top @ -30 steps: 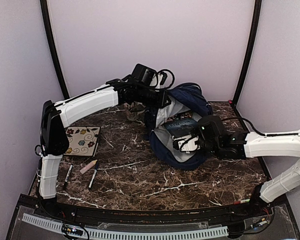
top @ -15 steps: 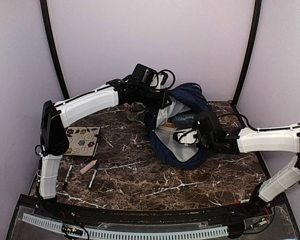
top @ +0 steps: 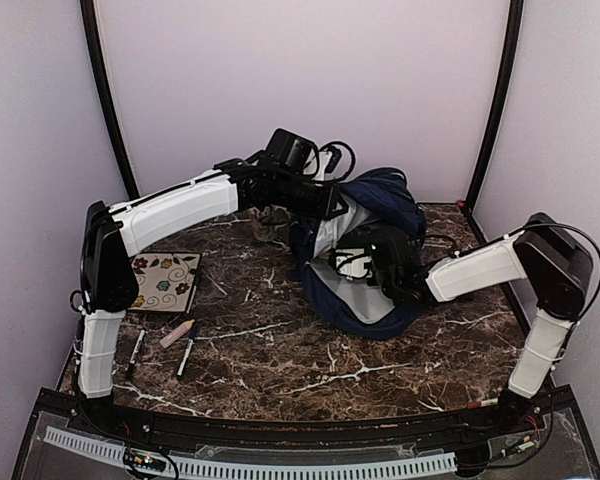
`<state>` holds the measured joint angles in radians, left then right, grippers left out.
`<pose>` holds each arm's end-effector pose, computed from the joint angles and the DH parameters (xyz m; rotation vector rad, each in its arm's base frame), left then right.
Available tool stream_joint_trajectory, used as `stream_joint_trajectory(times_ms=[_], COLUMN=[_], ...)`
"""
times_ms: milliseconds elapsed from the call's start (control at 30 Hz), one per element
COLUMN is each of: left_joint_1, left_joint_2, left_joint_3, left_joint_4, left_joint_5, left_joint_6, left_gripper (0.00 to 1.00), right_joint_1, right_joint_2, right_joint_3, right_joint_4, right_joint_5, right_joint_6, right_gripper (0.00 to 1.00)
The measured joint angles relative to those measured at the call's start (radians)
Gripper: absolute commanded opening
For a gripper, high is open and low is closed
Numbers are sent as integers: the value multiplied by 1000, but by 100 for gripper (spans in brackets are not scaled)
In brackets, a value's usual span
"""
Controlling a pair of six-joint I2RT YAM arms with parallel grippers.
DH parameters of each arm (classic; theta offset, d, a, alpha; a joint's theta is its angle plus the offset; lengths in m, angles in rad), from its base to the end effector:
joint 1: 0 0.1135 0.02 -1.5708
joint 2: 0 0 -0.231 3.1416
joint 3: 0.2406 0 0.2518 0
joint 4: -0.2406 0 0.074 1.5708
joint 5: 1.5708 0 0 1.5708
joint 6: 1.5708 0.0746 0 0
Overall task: Pack the student bag
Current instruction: Adjust the book in the largest pocket of the bag, then place the largest pocket of the bag in the student bag.
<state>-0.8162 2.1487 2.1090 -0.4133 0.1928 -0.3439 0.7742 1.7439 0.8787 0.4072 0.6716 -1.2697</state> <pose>0.3494 -0.3925 0.2928 0.6260 2.0485 -0.9058 0.3062 0.2344 0.1353 -1.4904 1.4239 -0.9888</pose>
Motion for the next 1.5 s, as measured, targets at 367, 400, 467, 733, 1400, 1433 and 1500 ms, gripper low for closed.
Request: stream_joint_trajectory(times_ms=[367, 400, 467, 733, 1400, 1433, 1500], left_joint_1=[-19, -21, -25, -26, -16, -21, -35], left_joint_2=[-4, -4, -5, -23, -69, -74, -80], left_joint_3=[-21, -28, -38, -82, -274, -299, -349], left_joint_4=[-1, 0, 6, 44, 132, 140, 159], left_joint_5=[15, 14, 15, 15, 101, 106, 110], left_joint_6=[11, 13, 18, 30, 95, 104, 119], left_gripper=[0, 0, 0, 0, 0, 1, 5], right_joint_1=[-79, -78, -77, -76, -209, -235, -309], right_joint_2=[223, 207, 169, -10, -576, -578, -579], right_joint_3=[40, 45, 68, 177, 205, 205, 205], right_joint_4=[214, 189, 89, -371, -1177, -1194, -1238], right_joint_5=[-72, -75, -98, -280, -1001, -1024, -1093], right_joint_6=[-58, -42, 11, 266, 466, 463, 455], right_gripper=[72, 76, 89, 93, 82, 81, 80])
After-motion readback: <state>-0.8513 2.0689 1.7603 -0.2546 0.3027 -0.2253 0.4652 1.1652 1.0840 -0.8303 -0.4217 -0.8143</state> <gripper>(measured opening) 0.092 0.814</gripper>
